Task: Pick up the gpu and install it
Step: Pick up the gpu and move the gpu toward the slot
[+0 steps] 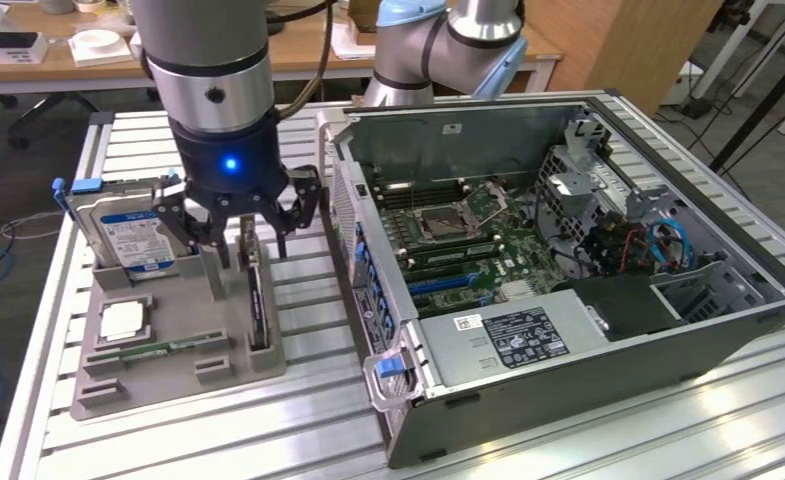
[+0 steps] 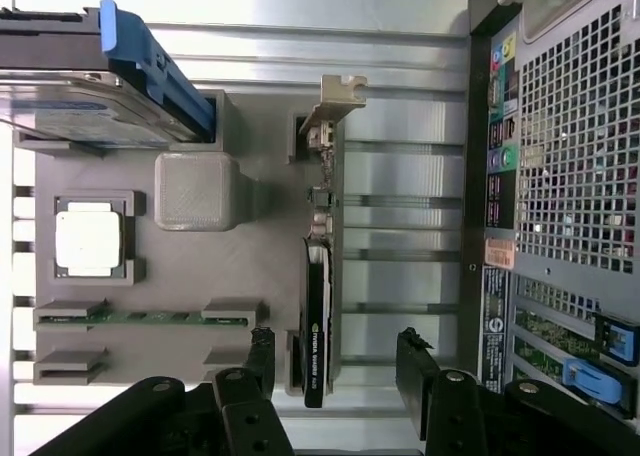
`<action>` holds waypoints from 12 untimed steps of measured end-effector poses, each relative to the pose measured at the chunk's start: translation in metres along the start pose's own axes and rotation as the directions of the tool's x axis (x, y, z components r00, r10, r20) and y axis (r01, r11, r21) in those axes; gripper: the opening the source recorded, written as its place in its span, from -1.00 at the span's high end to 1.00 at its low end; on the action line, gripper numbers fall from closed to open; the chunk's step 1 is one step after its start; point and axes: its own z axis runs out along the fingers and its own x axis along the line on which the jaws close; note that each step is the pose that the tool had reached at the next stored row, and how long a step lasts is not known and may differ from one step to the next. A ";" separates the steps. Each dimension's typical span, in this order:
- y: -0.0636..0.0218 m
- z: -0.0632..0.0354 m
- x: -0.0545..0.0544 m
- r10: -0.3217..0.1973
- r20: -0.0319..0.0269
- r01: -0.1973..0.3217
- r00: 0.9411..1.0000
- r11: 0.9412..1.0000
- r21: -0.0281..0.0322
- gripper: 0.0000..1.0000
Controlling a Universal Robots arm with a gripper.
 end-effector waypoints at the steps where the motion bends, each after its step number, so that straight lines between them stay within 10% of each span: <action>1: -0.0001 0.0010 0.000 0.000 0.000 0.000 1.000 1.000 0.000 -0.21; 12: -0.0004 0.0092 0.000 0.000 0.000 0.000 1.000 1.000 0.000 -0.21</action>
